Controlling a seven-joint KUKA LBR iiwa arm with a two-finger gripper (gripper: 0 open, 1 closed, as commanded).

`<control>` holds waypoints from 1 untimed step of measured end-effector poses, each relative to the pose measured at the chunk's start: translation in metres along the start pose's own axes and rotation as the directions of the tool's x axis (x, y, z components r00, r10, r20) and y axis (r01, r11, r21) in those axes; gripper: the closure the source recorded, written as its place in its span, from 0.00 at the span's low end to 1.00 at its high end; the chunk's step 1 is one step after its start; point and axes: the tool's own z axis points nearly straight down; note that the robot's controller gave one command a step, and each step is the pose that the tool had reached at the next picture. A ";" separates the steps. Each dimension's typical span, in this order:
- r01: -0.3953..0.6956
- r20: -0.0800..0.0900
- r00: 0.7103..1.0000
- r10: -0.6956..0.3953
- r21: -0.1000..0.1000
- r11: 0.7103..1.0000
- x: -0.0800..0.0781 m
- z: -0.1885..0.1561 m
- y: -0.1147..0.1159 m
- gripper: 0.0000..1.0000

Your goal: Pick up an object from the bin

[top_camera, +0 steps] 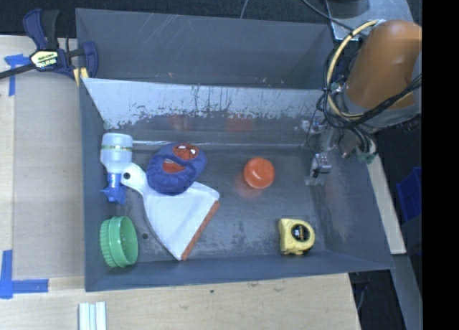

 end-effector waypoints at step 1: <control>-0.048 -0.004 0.999 0.048 -0.003 0.999 0.024 0.100 0.073 0.00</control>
Offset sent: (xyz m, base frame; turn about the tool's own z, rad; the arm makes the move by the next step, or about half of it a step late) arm -0.0222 0.0695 -0.0960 0.0515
